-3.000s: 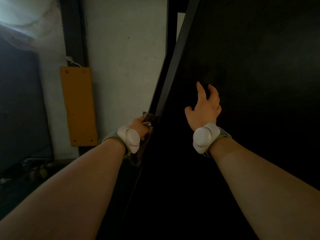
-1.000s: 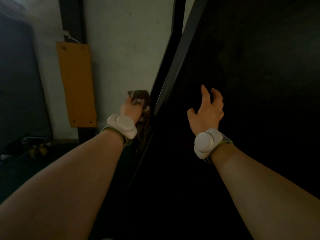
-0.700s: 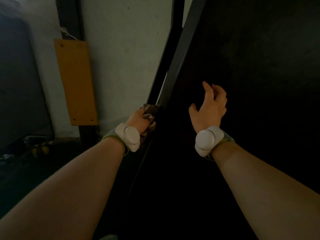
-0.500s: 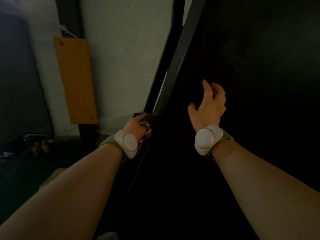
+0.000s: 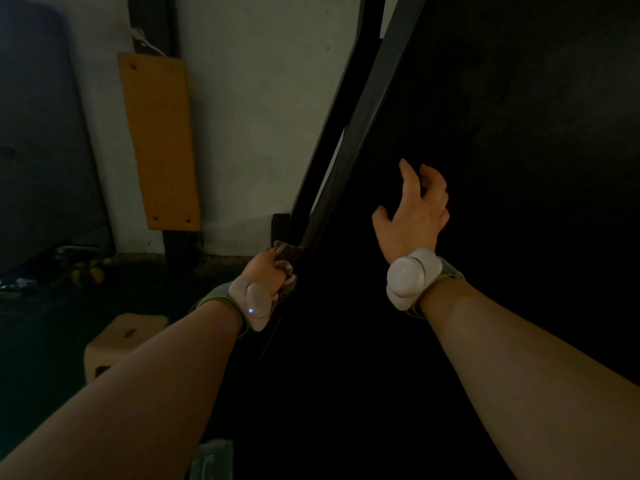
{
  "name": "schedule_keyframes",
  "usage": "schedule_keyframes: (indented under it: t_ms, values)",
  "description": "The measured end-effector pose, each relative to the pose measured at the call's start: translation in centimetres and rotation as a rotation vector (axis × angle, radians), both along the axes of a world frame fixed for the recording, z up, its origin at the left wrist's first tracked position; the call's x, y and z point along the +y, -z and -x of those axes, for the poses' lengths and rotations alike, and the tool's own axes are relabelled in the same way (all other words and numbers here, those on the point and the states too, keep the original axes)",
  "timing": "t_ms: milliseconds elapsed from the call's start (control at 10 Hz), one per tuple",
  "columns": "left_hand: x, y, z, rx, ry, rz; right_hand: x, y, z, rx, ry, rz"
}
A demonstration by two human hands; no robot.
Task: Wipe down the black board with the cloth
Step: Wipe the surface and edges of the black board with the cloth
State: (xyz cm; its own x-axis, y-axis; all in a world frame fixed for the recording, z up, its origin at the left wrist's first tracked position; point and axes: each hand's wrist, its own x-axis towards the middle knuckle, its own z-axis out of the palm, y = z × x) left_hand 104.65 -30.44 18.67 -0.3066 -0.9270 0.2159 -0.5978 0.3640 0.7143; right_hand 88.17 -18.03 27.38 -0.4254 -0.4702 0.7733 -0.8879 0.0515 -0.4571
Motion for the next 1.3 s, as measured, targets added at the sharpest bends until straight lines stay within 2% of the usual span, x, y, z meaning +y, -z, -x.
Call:
schedule_keyframes:
  t_ms: [200, 300, 400, 500, 600, 700, 800, 900, 1000, 1100, 1200, 1300]
  values:
    - [0.0, -1.1, -0.7, 0.017, -0.025, -0.066, 0.2, 0.6, -0.7, -0.002, -0.009, -0.043]
    - [-0.1, -3.0, -0.7, 0.113, -0.088, -0.03, 0.3, 0.6, -0.9, 0.005, -0.016, -0.058]
    - [0.2, -4.9, -0.6, 0.297, -0.125, 0.031, 0.3, 0.7, -1.0, 0.005, -0.02, -0.062]
    - [1.2, -5.6, 0.6, 0.488, -0.028, -0.027, 0.2, 1.0, -0.8, -0.005, -0.022, -0.065]
    - [1.8, -4.3, 1.6, 0.561, 0.07, -0.149, -0.1, 1.5, -0.8, -0.01, -0.013, -0.055]
    - [1.1, -3.4, 1.7, 0.557, 0.081, -0.238, -0.3, 2.4, -1.1, -0.006, -0.005, -0.043]
    - [1.1, -2.6, 0.9, 0.375, 0.119, -0.062, -0.5, 3.4, -1.4, -0.012, -0.018, -0.038]
    - [0.7, -1.5, 0.5, 0.291, 0.069, -0.095, -0.5, 4.3, -1.6, -0.013, -0.019, -0.043]
    - [1.1, -1.1, 0.4, 0.35, 0.13, -0.181, -0.4, 5.1, -1.6, -0.009, -0.021, -0.048]
    - [0.7, -0.3, 0.1, 0.197, -0.004, -0.061, -0.3, 5.7, -1.6, -0.016, -0.033, -0.047]
    - [0.7, 1.0, -0.3, 0.294, 0.143, -0.198, -0.1, 6.3, -1.6, -0.026, -0.035, -0.049]
    - [0.7, 1.4, -0.6, 0.43, 0.107, -0.238, 0.0, 7.1, -1.6, -0.032, -0.041, -0.056]
